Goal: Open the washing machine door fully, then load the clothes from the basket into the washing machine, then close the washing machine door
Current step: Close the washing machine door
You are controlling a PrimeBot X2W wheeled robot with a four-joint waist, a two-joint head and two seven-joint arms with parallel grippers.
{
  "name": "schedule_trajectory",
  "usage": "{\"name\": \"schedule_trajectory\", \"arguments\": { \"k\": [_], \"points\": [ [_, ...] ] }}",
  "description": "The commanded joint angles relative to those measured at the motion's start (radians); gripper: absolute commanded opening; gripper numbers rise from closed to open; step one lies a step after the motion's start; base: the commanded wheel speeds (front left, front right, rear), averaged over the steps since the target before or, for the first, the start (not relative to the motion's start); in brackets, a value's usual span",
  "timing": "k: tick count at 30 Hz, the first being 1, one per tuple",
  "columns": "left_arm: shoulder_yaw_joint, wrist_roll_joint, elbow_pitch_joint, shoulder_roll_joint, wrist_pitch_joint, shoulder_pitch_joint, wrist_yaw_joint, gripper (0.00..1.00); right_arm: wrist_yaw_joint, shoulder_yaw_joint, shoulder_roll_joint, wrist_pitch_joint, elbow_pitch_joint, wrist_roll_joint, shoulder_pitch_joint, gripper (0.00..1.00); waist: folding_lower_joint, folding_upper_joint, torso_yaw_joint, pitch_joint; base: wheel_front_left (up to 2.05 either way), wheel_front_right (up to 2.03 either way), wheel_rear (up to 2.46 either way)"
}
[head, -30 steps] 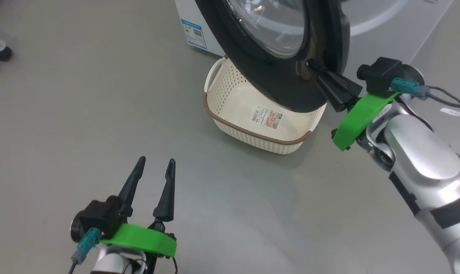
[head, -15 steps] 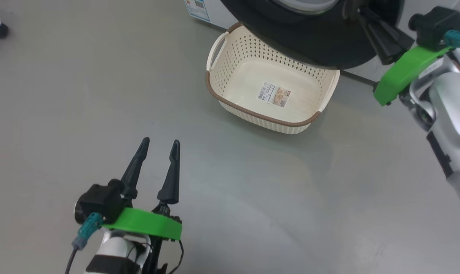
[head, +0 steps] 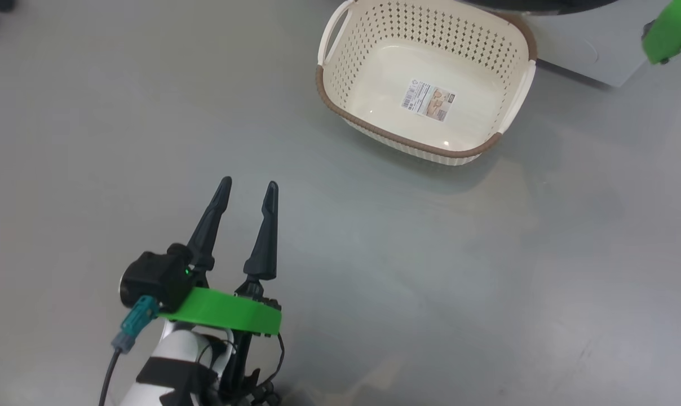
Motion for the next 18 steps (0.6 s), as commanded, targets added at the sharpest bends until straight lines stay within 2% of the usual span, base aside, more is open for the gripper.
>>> {"name": "schedule_trajectory", "arguments": {
  "k": [1, 14, 18],
  "points": [
    [0.030, -0.006, -0.034, 0.012, -0.011, -0.019, 0.000, 1.00, -0.004, -0.013, -0.012, -0.005, -0.014, -0.012, -0.037, 0.00, -0.0001, 0.0000, 0.007, 0.013, 0.00, 0.00, 0.00],
    [0.034, -0.007, -0.030, -0.006, -0.011, -0.048, 0.000, 1.00, -0.004, -0.072, -0.047, -0.005, 0.092, -0.089, -0.168, 0.00, -0.0001, 0.0000, 0.037, 0.064, 0.00, 0.00, 0.00],
    [0.039, -0.017, -0.030, -0.009, -0.011, -0.048, 0.000, 1.00, -0.004, -0.128, -0.041, -0.005, 0.117, -0.081, -0.189, 0.00, -0.0001, 0.0000, 0.047, 0.063, 0.00, 0.00, 0.00]
  ]
}}
